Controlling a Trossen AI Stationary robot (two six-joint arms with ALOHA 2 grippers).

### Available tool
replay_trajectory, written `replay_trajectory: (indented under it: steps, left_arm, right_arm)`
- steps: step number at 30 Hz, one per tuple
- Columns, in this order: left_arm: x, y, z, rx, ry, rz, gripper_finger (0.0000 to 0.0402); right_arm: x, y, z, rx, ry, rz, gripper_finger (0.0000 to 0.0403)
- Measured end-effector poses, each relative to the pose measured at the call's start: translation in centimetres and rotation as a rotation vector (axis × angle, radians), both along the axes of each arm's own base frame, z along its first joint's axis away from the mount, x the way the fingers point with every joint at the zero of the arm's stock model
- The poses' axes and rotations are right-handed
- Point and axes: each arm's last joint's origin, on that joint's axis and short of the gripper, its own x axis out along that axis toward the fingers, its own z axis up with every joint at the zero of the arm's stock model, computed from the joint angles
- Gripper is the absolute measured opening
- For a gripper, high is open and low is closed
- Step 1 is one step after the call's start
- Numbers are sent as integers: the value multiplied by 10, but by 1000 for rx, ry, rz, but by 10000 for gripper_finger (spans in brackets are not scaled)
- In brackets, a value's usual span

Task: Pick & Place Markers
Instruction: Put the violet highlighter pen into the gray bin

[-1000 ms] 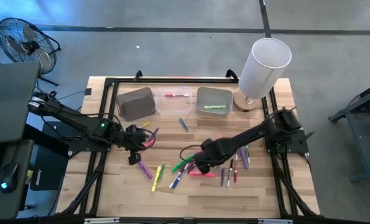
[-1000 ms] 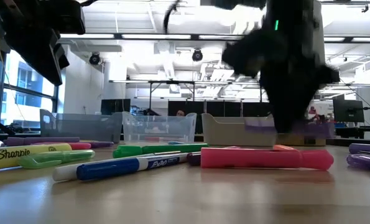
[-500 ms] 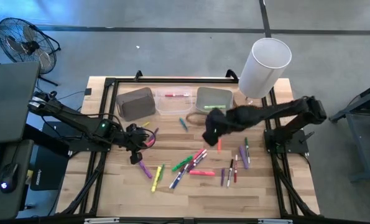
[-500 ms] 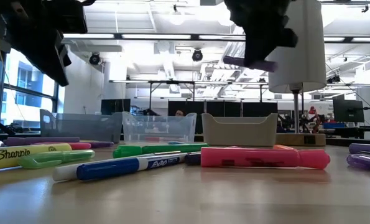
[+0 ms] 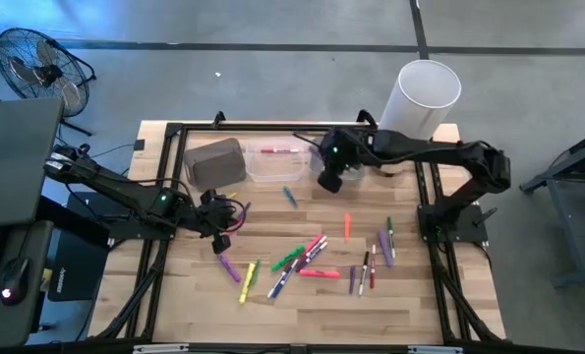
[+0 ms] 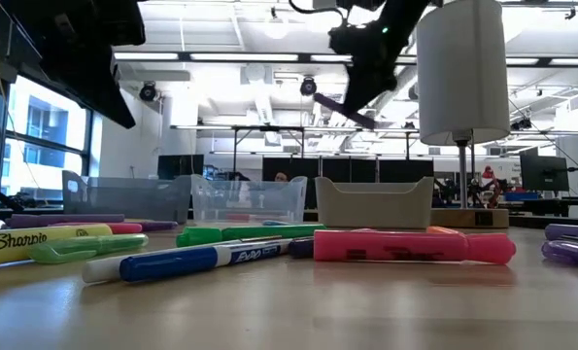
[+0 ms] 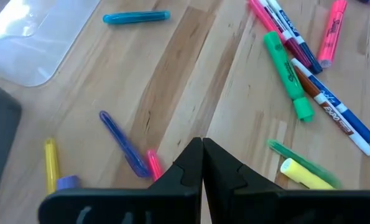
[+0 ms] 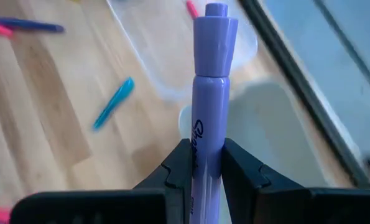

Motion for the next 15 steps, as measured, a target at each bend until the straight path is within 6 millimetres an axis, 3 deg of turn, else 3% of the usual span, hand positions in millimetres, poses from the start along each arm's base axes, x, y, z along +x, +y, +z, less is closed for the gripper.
replay_trajectory:
  steps: [4,8,15]
  left_arm:
    - [0,0,0,1,0,1,0]
    - [2,-1,2,-17,-26,11,0]
    - [6,-2,6,-116,-107,83,0]
  right_arm:
    - [10,-20,-13,-28,18,127,53]
    - [13,-38,-36,-53,146,207,53]
    - [6,-62,-72,-33,392,270,53]
